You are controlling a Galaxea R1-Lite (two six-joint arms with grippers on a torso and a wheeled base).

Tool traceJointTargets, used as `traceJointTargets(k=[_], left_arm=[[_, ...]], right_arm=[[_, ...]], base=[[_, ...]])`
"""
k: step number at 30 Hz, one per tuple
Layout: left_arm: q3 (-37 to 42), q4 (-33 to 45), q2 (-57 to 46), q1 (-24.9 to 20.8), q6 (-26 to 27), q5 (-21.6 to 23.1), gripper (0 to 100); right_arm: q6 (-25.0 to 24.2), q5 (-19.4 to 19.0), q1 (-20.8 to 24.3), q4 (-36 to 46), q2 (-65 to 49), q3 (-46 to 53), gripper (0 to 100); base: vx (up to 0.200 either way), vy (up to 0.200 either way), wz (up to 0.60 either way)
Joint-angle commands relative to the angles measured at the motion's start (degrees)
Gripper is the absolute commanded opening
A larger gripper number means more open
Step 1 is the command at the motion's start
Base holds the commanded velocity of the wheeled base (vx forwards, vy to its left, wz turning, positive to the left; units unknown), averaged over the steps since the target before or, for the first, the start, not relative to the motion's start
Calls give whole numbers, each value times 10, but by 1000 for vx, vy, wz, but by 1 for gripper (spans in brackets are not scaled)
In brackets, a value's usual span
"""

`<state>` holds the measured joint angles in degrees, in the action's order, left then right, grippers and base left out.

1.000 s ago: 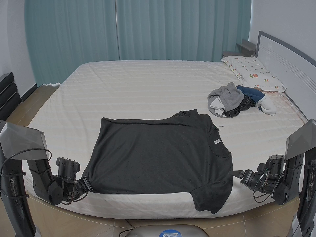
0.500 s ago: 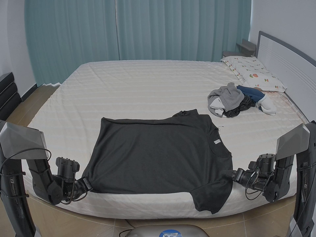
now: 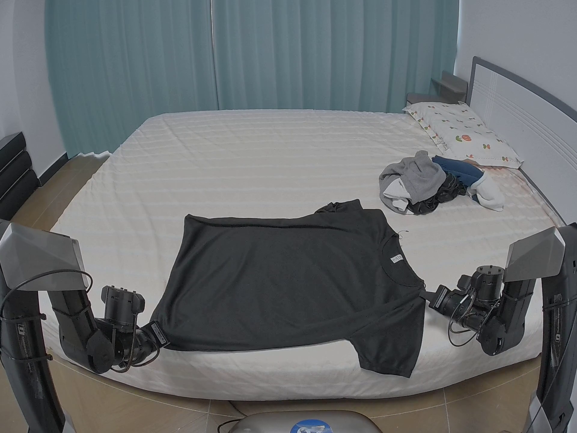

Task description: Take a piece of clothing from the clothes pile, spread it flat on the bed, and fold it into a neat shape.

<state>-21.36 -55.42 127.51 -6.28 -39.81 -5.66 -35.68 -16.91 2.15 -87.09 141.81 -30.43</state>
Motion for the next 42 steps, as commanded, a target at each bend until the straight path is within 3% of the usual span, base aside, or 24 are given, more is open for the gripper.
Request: traceJointTargets(k=[1,2,3,12,14,17,19,27,42], left_arm=[[-8,0,0,0,-16,4,0],[-9,0,2,0,-18,4,0],[-12,0,5,0,-19,5,0],[-16,0,14,0,-29,24,0],[-20,0,13,1,-42,25,0],[-22,0,15,1,-43,26,0],[-23,0,17,2,-44,26,0],[-24,0,19,12,-43,31,0],[-25,0,18,13,-44,36,0]], right_arm=[[1,-1,4,-2,20,-20,0],[1,-1,6,-2,23,-20,0],[1,-4,8,-3,27,-20,100],[-4,-6,-14,-26,11,-5,100],[-4,-37,-34,-25,-41,57,100],[10,-116,-43,-25,-77,119,100],[26,-142,-43,-25,-76,145,100],[127,-145,-12,-26,-14,183,100],[123,-144,23,-25,0,156,100]], base=[[0,0,0],[0,0,0],[0,0,0],[0,0,0],[0,0,0],[0,0,0],[0,0,0],[0,0,0],[0,0,0]])
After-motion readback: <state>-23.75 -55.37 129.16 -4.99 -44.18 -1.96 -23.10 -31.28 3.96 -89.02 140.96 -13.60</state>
